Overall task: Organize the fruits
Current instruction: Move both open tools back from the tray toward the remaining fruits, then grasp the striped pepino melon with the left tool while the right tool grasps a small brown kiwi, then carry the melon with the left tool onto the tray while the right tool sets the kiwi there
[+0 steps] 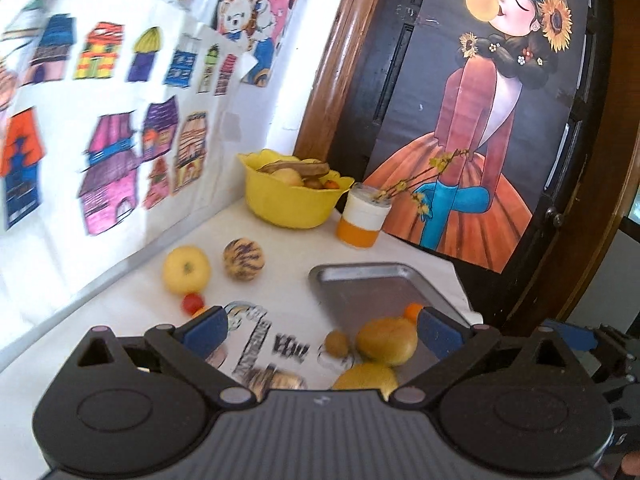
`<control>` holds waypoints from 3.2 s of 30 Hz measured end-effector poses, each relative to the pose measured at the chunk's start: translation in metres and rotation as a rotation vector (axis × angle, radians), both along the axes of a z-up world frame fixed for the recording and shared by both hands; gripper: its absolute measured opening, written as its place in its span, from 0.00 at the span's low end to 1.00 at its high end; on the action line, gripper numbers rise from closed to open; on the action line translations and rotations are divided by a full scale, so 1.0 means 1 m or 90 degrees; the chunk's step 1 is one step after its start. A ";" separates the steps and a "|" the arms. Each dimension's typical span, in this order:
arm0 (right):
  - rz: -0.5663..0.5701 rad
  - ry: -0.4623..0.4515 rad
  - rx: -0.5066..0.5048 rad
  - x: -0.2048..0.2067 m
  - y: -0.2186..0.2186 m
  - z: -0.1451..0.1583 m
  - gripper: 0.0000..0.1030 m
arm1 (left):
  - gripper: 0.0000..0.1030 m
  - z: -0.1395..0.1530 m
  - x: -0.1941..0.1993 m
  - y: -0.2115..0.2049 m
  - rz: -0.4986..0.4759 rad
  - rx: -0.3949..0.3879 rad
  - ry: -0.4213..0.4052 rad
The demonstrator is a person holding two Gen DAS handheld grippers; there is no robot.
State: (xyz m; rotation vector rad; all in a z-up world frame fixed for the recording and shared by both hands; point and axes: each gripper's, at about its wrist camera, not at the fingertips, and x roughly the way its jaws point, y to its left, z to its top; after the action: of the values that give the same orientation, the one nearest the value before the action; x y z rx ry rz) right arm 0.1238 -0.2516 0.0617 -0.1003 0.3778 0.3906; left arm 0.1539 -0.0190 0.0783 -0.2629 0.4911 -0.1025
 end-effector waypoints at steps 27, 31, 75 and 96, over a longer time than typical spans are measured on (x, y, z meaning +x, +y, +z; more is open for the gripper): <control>0.037 0.167 -0.030 -0.054 0.069 -0.072 0.99 | 1.00 -0.071 -0.053 0.060 0.013 0.049 0.130; 0.042 0.172 -0.026 -0.048 0.072 -0.074 0.99 | 1.00 -0.071 -0.047 0.061 0.008 0.050 0.134; 0.064 0.173 -0.020 0.029 0.116 -0.089 0.31 | 0.58 -0.082 0.053 0.032 -0.107 -0.024 0.162; 0.072 0.139 0.090 -0.017 0.048 -0.061 0.31 | 0.54 -0.039 0.023 0.000 -0.060 0.000 0.102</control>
State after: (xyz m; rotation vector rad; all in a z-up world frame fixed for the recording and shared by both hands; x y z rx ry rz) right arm 0.1064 -0.2040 0.0003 0.0596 0.5605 0.5412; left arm 0.1771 -0.0192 0.0390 -0.2492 0.6633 -0.1737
